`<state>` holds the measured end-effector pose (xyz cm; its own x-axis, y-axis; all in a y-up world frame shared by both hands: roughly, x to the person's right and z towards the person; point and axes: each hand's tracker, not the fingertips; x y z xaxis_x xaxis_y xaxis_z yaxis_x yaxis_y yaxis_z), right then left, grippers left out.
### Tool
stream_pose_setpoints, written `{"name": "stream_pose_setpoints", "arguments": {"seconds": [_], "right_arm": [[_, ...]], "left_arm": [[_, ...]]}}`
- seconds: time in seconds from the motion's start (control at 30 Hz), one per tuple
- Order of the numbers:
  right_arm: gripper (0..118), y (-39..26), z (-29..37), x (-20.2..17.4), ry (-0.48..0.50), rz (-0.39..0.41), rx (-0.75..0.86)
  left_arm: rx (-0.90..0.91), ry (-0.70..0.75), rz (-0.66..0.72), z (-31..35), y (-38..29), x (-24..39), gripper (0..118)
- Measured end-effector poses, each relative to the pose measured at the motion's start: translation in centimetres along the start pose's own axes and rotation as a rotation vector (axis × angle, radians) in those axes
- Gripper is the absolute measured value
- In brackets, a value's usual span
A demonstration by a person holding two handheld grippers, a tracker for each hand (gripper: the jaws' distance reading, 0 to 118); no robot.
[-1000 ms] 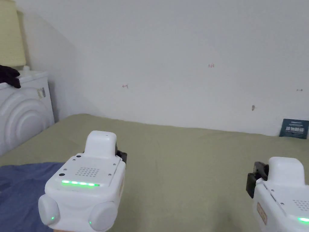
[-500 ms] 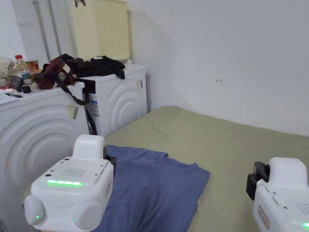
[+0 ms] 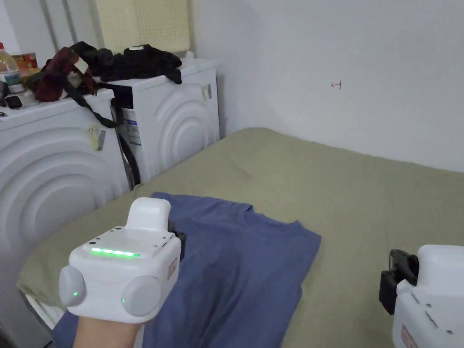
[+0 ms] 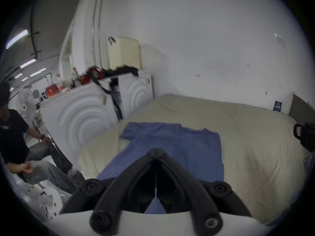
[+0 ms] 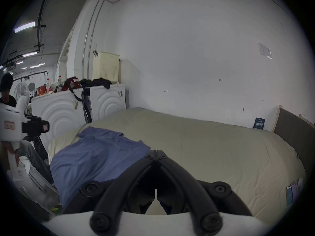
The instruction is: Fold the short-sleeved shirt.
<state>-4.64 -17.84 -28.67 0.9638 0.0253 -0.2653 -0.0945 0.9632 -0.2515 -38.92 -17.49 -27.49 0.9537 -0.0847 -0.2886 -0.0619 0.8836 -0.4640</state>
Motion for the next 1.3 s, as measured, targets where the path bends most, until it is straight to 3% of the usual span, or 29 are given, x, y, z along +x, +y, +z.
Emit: {"name": "stream_pose_setpoints", "arguments": {"seconds": [0.27,0.3,0.33,0.37,0.4,0.47,0.67,0.77,0.8,0.83,0.87,0.9,1.0,1.13,1.3], "right_arm": [[2,-4.7,-3.7,1.6,-0.022,-0.022,-0.143],[2,-5.3,-4.1,1.9,-0.026,-0.016,-0.158],[2,-5.9,-4.4,2.2,-0.036,-0.006,-0.172],[2,-6.5,-4.8,2.5,-0.047,0.000,-0.184],[2,-6.9,-5.1,2.7,-0.054,-0.004,-0.197],[2,-7.8,-5.7,3.4,-0.049,-0.026,-0.230],[2,-9.4,-5.8,4.3,-0.057,-0.044,-0.283],[2,-9.5,-4.8,4.8,-0.056,-0.039,-0.294],[2,-9.5,-4.4,5.1,-0.059,-0.037,-0.294],[2,-9.3,-4.0,5.3,-0.063,-0.038,-0.295],[2,-9.1,-3.4,5.6,-0.067,-0.041,-0.292],[2,-8.9,-3.0,5.9,-0.076,-0.048,-0.289],[2,-7.9,-0.6,7.2,-0.088,-0.086,-0.264],[2,-6.8,3.5,9.1,-0.124,-0.054,-0.223],[2,-6.1,8.7,12.5,-0.198,-0.075,-0.185]], "left_arm": [[-0.273,-0.137,-0.020,-15.8,-1.3,4.1,3],[-0.301,-0.134,-0.049,-17.8,-1.7,4.2,20],[-0.332,-0.142,-0.040,-19.3,-1.9,4.3,54],[-0.372,-0.156,-0.012,-20.6,-2.1,4.3,104],[-0.429,-0.175,0.003,-21.9,-2.3,4.3,118],[-0.502,-0.222,0.008,-23.8,-3.2,4.5,116],[-0.573,-0.173,-0.058,-28.5,-6.2,6.2,115],[-0.559,-0.156,-0.062,-27.4,-6.6,6.4,109],[-0.547,-0.145,-0.059,-26.8,-6.3,6.4,95],[-0.525,-0.143,-0.061,-25.6,-5.6,6.2,69],[-0.503,-0.132,-0.098,-24.8,-5.0,6.2,16],[-0.502,-0.109,-0.116,-24.3,-4.9,6.2,0],[-0.504,-0.116,-0.099,-22.0,-4.1,5.5,0],[-0.437,-0.135,-0.051,-17.5,-1.2,6.0,0],[-0.324,-0.219,-0.113,-11.7,3.5,10.2,0]]}}
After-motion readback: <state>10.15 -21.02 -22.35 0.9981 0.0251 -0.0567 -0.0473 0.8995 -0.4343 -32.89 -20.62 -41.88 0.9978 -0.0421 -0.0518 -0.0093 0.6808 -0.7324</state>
